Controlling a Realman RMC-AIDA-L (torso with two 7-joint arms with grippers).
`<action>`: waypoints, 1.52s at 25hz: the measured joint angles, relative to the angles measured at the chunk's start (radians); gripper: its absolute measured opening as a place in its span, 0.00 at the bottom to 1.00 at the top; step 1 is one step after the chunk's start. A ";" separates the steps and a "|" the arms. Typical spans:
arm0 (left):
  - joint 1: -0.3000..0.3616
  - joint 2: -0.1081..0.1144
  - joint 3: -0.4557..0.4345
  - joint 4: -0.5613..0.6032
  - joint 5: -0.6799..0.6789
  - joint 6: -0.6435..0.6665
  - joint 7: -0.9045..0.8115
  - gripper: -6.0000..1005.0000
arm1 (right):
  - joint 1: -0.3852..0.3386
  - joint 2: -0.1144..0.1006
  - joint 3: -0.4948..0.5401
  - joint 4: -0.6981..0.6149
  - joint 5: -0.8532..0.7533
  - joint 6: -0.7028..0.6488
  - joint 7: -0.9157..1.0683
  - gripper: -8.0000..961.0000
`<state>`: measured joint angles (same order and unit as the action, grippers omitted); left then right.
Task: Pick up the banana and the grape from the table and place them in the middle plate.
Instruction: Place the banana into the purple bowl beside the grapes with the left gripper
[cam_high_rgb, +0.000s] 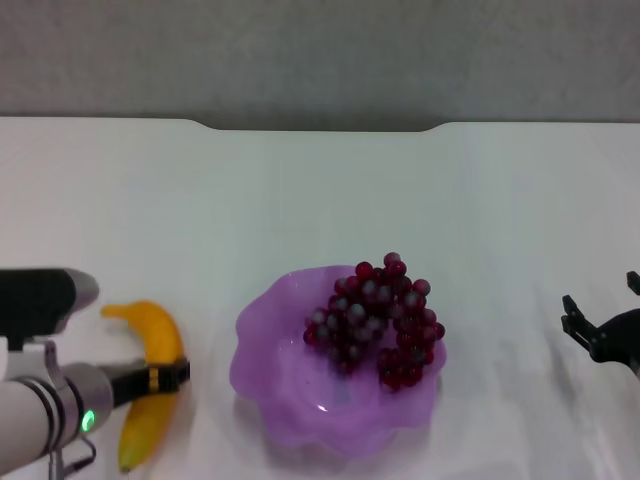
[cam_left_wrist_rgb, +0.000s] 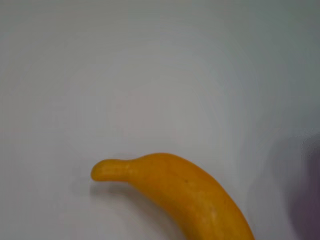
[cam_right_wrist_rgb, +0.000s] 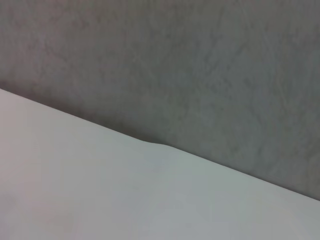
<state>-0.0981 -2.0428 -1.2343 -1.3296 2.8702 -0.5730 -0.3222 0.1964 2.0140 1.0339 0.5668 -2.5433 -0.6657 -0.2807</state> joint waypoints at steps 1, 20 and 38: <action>0.006 0.000 -0.003 -0.012 0.000 0.006 0.005 0.53 | 0.000 0.000 0.000 -0.001 0.000 0.000 0.000 0.92; 0.237 0.003 0.103 -0.332 -0.435 0.193 0.473 0.51 | 0.007 0.000 -0.011 -0.010 0.000 0.001 0.000 0.92; 0.025 -0.001 0.219 -0.055 -0.594 0.372 0.491 0.51 | 0.032 0.000 -0.013 -0.011 -0.007 0.008 0.000 0.92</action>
<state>-0.0731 -2.0435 -1.0152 -1.3845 2.2762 -0.2013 0.1691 0.2281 2.0142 1.0207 0.5555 -2.5504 -0.6579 -0.2807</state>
